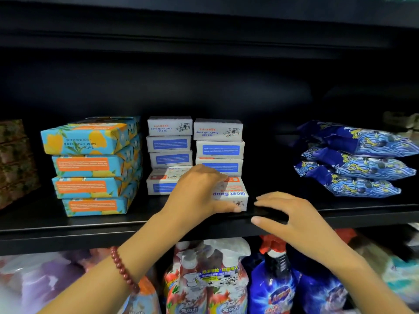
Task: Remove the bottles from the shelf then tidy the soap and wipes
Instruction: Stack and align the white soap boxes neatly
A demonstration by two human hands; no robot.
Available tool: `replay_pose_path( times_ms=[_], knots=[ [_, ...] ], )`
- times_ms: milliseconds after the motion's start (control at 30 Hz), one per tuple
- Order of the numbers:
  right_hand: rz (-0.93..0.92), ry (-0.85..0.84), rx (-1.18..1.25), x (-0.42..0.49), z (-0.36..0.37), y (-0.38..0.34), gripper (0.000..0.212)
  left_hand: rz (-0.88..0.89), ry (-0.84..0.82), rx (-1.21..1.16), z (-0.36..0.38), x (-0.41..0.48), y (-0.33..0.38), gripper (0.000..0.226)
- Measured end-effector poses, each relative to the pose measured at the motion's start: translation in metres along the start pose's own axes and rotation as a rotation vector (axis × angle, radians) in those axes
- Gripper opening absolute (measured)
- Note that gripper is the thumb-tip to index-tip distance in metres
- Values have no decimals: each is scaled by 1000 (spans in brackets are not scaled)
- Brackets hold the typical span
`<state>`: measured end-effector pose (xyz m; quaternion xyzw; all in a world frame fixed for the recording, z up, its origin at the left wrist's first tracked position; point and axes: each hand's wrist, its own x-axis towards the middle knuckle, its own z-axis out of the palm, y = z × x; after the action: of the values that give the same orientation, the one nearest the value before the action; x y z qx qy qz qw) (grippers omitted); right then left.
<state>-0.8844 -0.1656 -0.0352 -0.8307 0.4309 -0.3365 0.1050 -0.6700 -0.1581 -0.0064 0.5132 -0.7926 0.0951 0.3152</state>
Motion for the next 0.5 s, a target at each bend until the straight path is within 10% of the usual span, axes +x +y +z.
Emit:
replay_pose_path(
  times_ms=[500],
  knots=[
    [26, 21, -129, -9, 6, 3, 56, -27, 100, -20, -1, -17, -1, 24]
  ],
)
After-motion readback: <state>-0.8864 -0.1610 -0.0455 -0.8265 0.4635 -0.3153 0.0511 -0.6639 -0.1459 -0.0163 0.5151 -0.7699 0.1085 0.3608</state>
